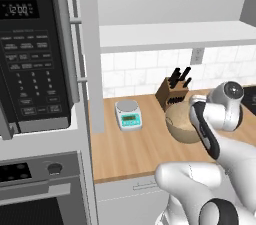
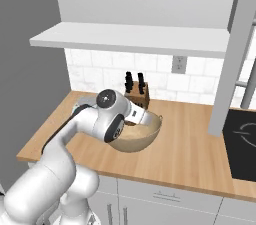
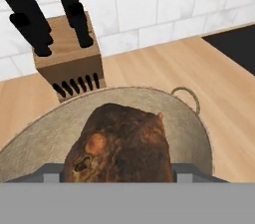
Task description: Open the cabinet, pick up the bread from the cabinet and place it in the basket. Then move the basket to the dining counter.
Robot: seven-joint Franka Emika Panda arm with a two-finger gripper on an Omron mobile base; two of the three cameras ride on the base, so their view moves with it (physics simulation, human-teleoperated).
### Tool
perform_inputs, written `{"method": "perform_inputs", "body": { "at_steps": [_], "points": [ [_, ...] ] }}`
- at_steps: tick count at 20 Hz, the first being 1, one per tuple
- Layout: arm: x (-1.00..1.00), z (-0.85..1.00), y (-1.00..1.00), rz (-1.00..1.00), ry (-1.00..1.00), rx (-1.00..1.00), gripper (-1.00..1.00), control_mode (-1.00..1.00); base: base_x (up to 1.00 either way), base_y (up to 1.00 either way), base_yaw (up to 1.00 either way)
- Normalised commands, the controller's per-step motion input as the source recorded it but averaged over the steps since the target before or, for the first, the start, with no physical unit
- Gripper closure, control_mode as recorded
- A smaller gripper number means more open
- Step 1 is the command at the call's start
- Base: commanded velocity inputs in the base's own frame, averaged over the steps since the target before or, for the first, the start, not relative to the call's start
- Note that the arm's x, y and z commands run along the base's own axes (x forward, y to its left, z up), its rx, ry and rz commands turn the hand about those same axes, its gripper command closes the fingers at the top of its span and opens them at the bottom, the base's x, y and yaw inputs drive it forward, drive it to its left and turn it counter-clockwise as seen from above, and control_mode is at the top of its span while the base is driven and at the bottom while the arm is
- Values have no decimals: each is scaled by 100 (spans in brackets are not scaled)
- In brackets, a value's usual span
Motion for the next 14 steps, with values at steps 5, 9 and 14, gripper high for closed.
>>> {"method": "perform_inputs", "body": {
  "at_steps": [5, 9, 14],
  "points": [
    [0, -22, 0, 0, 4, 1, 100, -100, 0, 0, 0],
    [9, -35, 0, 0, 0, 1, 100, -100, 0, 0, 0],
    [45, -17, 4, 0, 5, 3, 100, -100, 0, 0, 0]
  ]
}}
